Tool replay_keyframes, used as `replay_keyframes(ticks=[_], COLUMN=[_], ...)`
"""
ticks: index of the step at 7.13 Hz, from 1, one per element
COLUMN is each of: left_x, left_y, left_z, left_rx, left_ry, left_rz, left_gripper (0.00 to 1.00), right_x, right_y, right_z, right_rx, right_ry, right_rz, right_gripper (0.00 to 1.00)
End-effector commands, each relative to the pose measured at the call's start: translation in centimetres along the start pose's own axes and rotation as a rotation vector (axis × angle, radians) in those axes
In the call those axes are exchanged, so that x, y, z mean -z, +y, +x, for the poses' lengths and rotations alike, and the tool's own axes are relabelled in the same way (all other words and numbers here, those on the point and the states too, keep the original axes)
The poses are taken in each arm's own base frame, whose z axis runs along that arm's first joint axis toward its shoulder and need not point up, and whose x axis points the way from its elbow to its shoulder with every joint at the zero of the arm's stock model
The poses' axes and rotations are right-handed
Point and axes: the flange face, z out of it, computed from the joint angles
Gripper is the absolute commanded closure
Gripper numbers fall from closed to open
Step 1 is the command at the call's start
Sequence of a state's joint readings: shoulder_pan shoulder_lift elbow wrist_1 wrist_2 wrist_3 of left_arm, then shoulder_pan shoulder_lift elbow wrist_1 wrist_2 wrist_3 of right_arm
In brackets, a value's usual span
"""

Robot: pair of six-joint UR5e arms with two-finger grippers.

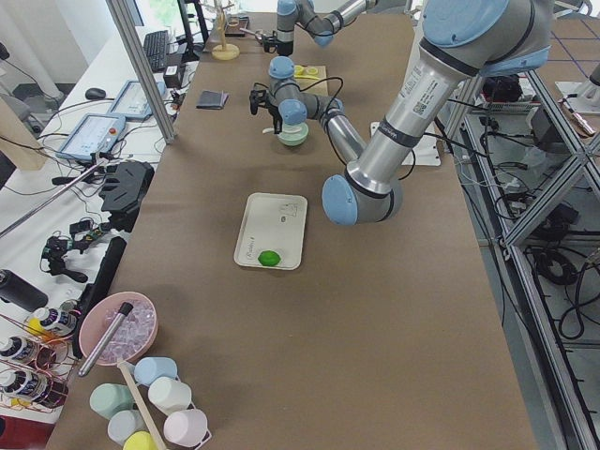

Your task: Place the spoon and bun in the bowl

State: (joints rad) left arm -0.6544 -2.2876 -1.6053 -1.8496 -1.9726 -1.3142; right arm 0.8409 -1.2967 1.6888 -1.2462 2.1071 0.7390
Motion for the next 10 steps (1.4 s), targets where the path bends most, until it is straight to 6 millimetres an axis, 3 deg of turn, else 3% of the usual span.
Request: replay_keyframes(ticks=[1, 2, 3, 4, 5, 6, 7, 8, 9, 10], left_x=[-3.3, -5.3, -6.0, -6.1, -6.0, -5.7, -5.3, -4.2, -2.1, -0.3], left_y=[1.7, 3.0, 4.5, 4.5, 4.5, 4.2, 4.2, 3.5, 1.8, -0.6], left_z=[2.9, 2.9, 3.5, 3.5, 3.6, 4.0, 4.0, 3.7, 2.6, -1.6], left_rx=[0.02, 0.033, 0.022, 0.02, 0.02, 0.021, 0.018, 0.021, 0.035, 0.054], left_ry=[0.047, 0.064, 0.07, 0.068, 0.07, 0.072, 0.079, 0.088, 0.095, 0.074], left_rz=[0.061, 0.073, 0.066, 0.069, 0.076, 0.107, 0.113, 0.127, 0.154, 0.19], left_gripper=[1.0, 1.0, 1.0, 0.86, 0.16, 0.03, 0.02, 0.02, 0.02, 0.03], right_x=[-1.0, -1.7, -2.0, -2.4, -3.1, -3.1, -3.4, -3.4, -3.1, -2.4], right_y=[0.6, 0.9, 1.1, 1.3, 1.5, 1.5, 1.7, 1.8, 1.8, 1.7], right_z=[-0.7, -1.0, -1.3, -1.3, -1.3, -1.5, -1.5, -1.5, -1.8, -2.1], right_rx=[0.011, 0.018, 0.024, 0.024, 0.028, 0.031, 0.033, 0.033, 0.037, 0.037], right_ry=[0.003, 0.012, 0.016, 0.02, 0.035, 0.038, 0.041, 0.041, 0.036, 0.028], right_rz=[-0.014, -0.019, -0.019, -0.025, -0.026, -0.023, -0.026, -0.026, -0.023, -0.012], right_gripper=[0.01, 0.02, 0.02, 0.02, 0.03, 0.19, 0.5, 0.93, 1.0, 1.0])
